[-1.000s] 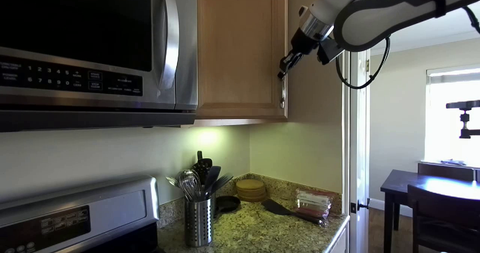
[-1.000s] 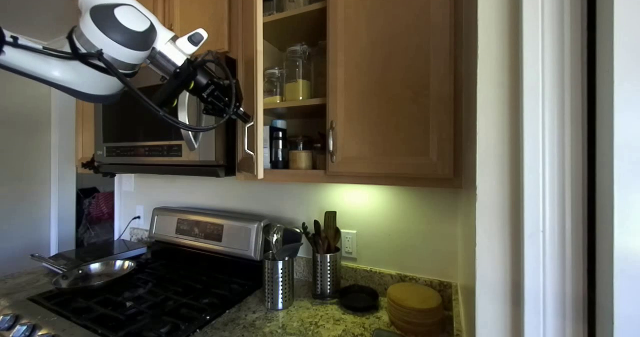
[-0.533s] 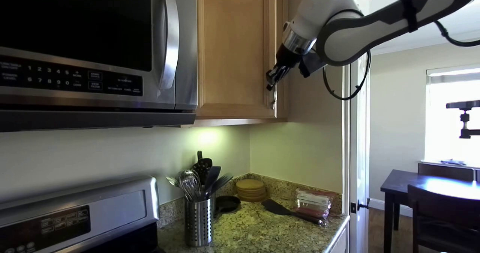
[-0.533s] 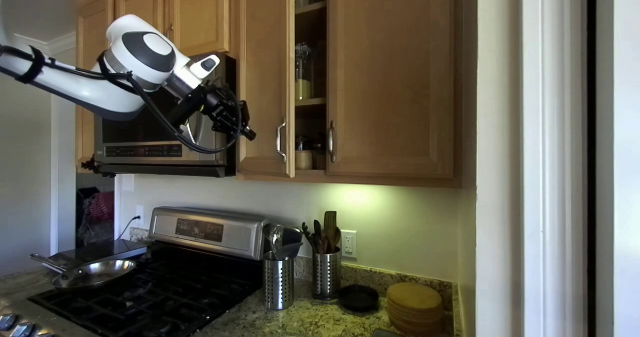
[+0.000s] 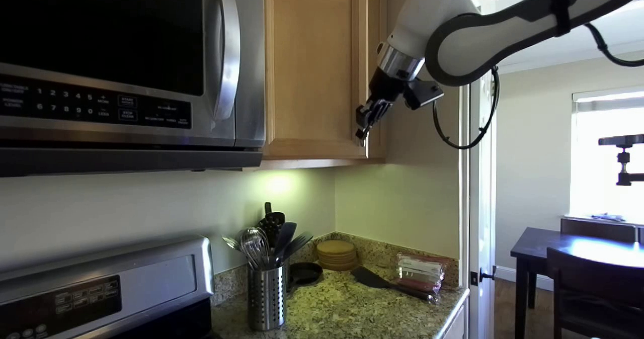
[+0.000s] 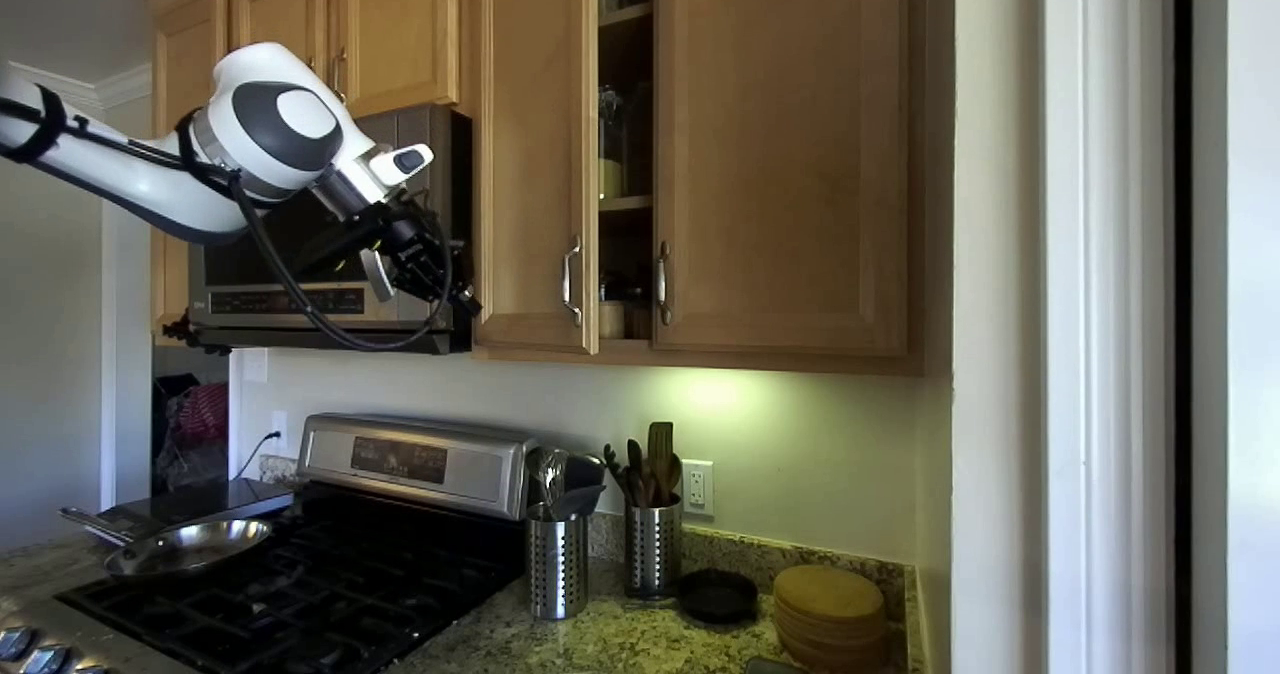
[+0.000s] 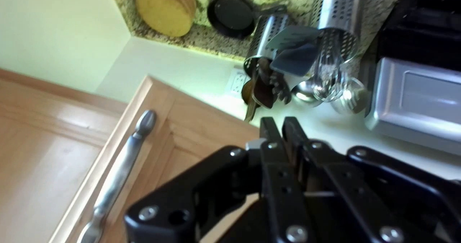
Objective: Close the left cabinet door
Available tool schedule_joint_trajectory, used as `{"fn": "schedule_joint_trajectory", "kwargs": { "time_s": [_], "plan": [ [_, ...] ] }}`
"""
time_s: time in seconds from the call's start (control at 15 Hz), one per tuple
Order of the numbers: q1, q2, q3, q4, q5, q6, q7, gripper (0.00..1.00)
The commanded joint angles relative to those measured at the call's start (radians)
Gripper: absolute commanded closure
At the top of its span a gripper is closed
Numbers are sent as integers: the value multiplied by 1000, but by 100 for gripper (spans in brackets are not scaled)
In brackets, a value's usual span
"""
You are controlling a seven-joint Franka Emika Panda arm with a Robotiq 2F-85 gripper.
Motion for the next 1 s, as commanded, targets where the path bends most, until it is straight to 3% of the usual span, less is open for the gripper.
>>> {"fn": "schedule_joint_trajectory", "kwargs": {
  "time_s": [0.0,0.6,0.87,0.93],
  "plan": [
    [95,-79,-58,-131,122,-73,-53,58],
    [159,-116,-82,-314,292,-247,-55,2],
    [174,-115,-91,-345,362,-282,-53,0],
    [154,-79,-69,-317,323,-253,-36,0]
  ]
}}
